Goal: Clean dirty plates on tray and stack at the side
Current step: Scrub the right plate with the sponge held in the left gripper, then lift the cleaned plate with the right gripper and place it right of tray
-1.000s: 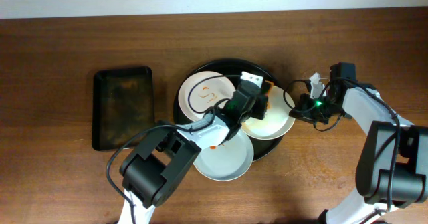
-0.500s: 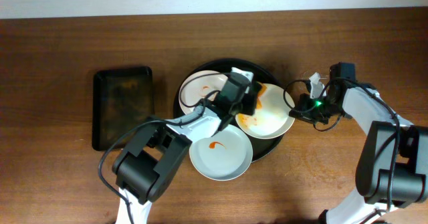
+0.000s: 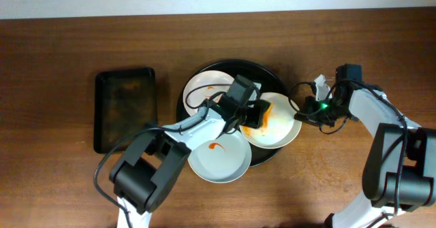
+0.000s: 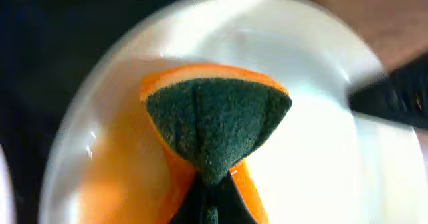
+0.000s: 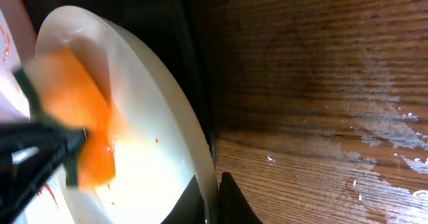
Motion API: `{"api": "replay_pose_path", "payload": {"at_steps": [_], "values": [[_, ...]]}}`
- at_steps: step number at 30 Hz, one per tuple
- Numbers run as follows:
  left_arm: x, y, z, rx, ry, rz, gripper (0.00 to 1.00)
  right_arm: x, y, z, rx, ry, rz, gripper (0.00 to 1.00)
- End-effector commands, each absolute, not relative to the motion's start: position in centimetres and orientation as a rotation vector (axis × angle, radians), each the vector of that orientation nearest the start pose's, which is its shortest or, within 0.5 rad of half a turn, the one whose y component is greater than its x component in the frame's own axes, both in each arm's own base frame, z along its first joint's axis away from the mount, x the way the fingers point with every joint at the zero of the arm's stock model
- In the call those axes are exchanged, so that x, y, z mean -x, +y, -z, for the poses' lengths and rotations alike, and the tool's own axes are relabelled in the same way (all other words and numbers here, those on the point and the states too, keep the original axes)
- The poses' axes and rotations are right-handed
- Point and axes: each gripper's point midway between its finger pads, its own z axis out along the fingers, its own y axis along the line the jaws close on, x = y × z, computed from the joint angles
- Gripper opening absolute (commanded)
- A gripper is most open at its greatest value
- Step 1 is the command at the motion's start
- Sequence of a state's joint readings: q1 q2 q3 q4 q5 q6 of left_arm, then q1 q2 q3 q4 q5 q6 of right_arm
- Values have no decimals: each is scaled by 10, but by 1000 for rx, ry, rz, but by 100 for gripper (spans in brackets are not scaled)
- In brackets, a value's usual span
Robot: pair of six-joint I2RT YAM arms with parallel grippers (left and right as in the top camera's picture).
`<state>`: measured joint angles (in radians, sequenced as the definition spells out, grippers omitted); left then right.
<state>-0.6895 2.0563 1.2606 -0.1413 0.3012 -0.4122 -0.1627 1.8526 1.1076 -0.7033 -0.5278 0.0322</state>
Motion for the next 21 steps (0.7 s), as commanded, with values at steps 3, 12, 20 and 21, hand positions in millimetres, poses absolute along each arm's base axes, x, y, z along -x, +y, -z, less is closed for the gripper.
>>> {"api": "replay_pose_path", "payload": {"at_steps": [3, 12, 20, 21], "values": [[-307, -371, -56, -605, 2617, 970, 0, -350, 34, -22, -234, 2884, -786, 6], [-375, -324, -121, -392, 2418, 817, 0, -364, 22, -30, -226, 2870, -686, 4], [-394, -238, -141, -167, 2480, 616, 1, -375, -15, -69, -217, 2838, -228, 4], [-394, -228, -137, -142, 2502, 576, 1, -375, -15, -78, -193, 2825, -164, 4]]}}
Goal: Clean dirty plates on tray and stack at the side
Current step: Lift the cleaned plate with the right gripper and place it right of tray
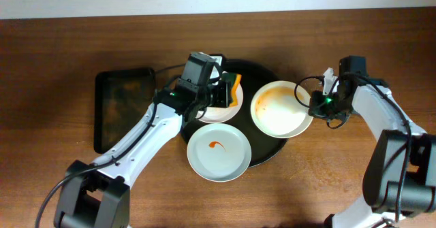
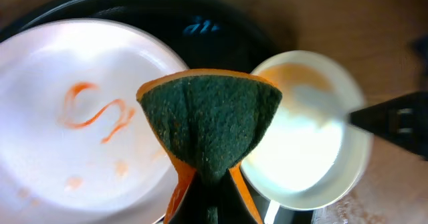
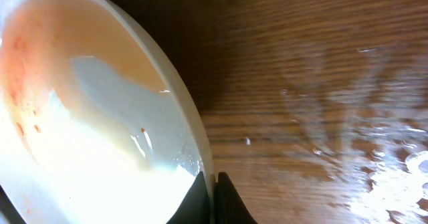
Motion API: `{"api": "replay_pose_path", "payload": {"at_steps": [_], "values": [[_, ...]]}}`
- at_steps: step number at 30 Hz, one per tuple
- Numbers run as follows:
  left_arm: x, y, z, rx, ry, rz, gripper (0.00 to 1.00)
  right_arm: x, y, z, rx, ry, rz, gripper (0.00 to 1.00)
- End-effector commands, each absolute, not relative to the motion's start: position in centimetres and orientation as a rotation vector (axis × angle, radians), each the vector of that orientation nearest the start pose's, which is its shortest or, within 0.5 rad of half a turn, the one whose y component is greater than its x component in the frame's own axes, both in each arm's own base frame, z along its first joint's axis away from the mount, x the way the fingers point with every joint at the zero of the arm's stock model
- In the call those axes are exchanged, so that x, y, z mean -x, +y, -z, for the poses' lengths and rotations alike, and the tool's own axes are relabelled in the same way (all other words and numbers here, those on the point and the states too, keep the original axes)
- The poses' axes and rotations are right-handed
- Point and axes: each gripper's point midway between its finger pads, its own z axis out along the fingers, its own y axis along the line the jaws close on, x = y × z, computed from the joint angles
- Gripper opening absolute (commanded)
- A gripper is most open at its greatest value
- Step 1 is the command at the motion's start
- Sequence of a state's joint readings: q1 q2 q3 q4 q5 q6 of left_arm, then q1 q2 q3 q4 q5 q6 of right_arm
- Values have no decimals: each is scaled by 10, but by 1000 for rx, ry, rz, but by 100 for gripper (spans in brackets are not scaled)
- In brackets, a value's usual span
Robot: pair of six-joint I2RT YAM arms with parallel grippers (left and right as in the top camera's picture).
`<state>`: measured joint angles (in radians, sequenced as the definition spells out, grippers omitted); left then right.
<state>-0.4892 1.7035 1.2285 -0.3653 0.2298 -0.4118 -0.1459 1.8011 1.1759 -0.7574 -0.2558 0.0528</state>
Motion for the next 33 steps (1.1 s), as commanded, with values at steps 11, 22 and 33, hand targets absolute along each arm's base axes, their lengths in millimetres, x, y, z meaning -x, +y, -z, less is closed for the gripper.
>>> {"api": "replay_pose_path", "payload": {"at_steps": [11, 22, 33], "values": [[-390, -146, -153, 75, 2551, 396, 1, -365, 28, -177, 190, 2452, 755, 4], [-386, -144, -150, 77, 2575, 387, 1, -353, 48, -232, 205, 2115, 1146, 4], [-384, -144, -149, 78, 2581, 385, 1, -360, 32, -207, -10, 2286, 852, 4]]}}
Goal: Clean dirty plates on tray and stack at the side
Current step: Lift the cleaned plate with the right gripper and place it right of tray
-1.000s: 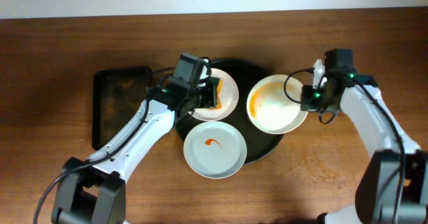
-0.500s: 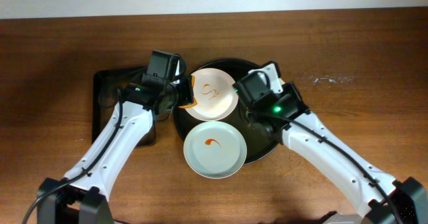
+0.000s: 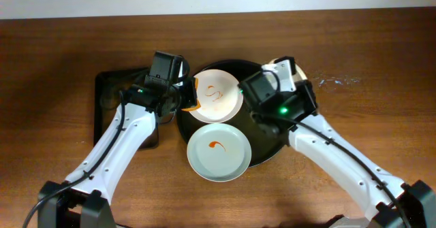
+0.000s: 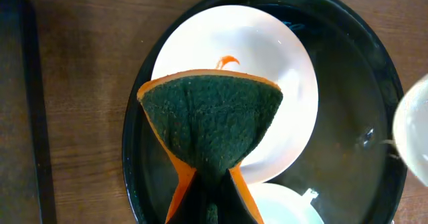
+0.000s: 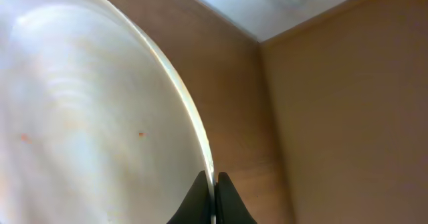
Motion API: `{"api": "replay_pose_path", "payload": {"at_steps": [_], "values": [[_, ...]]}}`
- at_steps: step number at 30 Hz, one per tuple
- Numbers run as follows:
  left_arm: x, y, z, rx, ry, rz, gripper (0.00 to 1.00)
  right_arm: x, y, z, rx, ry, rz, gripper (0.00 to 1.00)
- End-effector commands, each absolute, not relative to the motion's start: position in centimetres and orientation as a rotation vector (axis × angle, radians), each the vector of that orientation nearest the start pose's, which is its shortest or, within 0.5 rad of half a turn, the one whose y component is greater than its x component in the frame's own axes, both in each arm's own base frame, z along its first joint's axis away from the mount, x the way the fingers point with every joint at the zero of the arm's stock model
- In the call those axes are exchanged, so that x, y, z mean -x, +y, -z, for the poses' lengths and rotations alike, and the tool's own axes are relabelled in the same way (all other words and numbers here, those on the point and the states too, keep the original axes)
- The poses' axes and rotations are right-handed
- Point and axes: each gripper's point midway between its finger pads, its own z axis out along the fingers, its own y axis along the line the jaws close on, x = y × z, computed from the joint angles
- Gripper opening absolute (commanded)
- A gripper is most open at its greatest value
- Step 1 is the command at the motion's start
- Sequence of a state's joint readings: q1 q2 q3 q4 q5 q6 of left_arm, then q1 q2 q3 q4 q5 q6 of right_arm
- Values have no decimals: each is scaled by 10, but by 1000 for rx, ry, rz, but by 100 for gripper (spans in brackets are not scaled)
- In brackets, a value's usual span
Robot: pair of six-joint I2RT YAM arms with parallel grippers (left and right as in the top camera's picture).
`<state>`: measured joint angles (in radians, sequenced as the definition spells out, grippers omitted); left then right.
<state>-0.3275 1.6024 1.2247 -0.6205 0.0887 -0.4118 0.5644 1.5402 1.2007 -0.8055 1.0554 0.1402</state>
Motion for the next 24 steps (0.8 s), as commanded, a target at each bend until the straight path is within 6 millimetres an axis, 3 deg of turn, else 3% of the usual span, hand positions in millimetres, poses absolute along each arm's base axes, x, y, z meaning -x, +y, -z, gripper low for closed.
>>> {"api": "replay_pose_path", "payload": {"at_steps": [1, 3, 5, 6, 9, 14, 15, 16, 18, 19, 21, 23, 24], "values": [[-384, -144, -148, 78, 2586, 383, 0, -361, 12, -210, -110, 2330, 779, 4], [-383, -143, -148, 78, 2587, 382, 0, -362, -18, -216, -246, 2364, 689, 4], [-383, -143, -148, 78, 2587, 382, 0, -359, -51, -209, -395, 2414, 591, 4], [-383, -143, -147, 78, 2590, 381, 1, -350, -77, -195, -563, 2461, 513, 4], [-381, -143, -146, 79, 2598, 378, 0, -336, -120, -159, -860, 2549, 229, 4], [-381, -143, -146, 79, 2598, 378, 1, -343, -169, -115, -1077, 2534, 83, 4], [-381, -143, -146, 79, 2598, 378, 1, -348, -171, -111, -1080, 2525, 49, 14], [-381, -143, -146, 79, 2598, 378, 1, -356, -165, -112, -1055, 2515, -35, 41], [-381, -143, -146, 79, 2598, 378, 0, -366, -144, -119, -932, 2533, -186, 52], [-381, -143, -146, 79, 2598, 378, 0, -368, -131, -123, -871, 2547, -268, 54], [-381, -143, -146, 79, 2598, 378, 0, -356, -82, -133, -722, 2625, -525, 56], [-381, -143, -146, 79, 2598, 378, 1, -328, -23, -134, -552, 2768, -768, 57], [-381, -143, -146, 79, 2598, 378, 1, -314, -5, -130, -518, 2845, -797, 58]]}}
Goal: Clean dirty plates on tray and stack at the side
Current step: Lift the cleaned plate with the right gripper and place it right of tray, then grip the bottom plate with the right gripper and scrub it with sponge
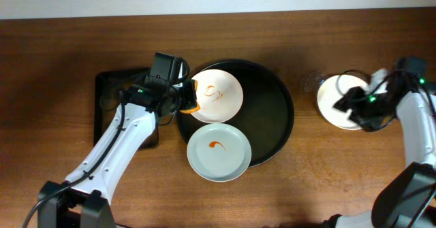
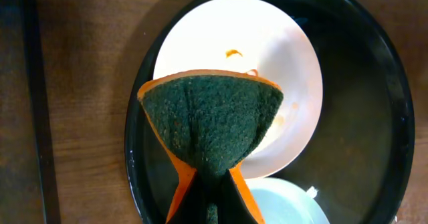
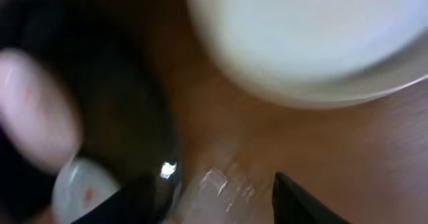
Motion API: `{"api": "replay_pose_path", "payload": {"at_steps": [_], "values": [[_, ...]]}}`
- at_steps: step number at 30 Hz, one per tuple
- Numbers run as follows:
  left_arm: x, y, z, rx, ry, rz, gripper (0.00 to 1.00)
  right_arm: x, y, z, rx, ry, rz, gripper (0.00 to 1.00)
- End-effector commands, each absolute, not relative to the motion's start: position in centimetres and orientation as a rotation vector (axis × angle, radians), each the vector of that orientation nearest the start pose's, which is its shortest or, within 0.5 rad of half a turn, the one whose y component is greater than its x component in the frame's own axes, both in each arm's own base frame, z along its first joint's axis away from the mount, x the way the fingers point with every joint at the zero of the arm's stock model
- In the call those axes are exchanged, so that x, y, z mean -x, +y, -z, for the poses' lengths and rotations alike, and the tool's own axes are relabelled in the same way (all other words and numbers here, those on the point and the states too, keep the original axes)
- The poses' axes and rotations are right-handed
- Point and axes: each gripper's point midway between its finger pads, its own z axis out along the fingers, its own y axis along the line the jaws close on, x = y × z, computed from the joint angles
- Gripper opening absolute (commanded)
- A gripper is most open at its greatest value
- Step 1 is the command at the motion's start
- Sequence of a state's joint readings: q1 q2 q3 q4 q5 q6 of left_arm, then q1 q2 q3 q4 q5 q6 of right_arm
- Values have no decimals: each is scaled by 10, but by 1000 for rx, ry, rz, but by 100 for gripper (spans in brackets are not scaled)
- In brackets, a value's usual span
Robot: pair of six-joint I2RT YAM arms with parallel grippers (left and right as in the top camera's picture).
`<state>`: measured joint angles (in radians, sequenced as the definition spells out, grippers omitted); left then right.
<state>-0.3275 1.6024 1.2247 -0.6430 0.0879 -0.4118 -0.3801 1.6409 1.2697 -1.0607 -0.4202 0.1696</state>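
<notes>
My left gripper (image 1: 189, 100) is shut on a green-and-orange sponge (image 2: 210, 127), which hangs over the left rim of the round black tray (image 1: 272, 129). Under the sponge lies a white plate (image 2: 247, 57) with orange streaks. A second white plate (image 1: 219, 152) with a red smear overlaps the tray's front edge. A wiped white plate (image 1: 329, 95) lies on the table to the right of the tray. My right gripper (image 1: 349, 102) is open just over its near edge. The right wrist view is blurred, with that plate (image 3: 314, 37) above the spread fingers (image 3: 294, 200).
A black rectangular tray (image 1: 125, 109) lies on the table left of the round tray, beneath my left arm. The wooden table (image 1: 306, 180) runs on to the front and right. A pale wall strip lies along the back edge.
My right gripper held the plate up over the tray's back right. Now that plate lies on the table to the right and the gripper is open by it. The left arm barely moved.
First the sponge was on the right-hand plate while my right gripper held its rim. Then the sponge was over the back plate and the right plate showed smears. After that the right gripper held its plate over the tray. That plate now rests on the table.
</notes>
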Motion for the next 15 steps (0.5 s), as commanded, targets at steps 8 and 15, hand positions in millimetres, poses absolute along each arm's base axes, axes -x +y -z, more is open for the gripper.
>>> {"api": "replay_pose_path", "payload": {"at_steps": [8, 15], "values": [[-381, -143, -146, 79, 2598, 377, 0, -223, 142, -92, -201, 3215, -1075, 54], [-381, -143, -146, 79, 2598, 378, 1, -191, 209, -46, -275, 3267, -1037, 54]]}}
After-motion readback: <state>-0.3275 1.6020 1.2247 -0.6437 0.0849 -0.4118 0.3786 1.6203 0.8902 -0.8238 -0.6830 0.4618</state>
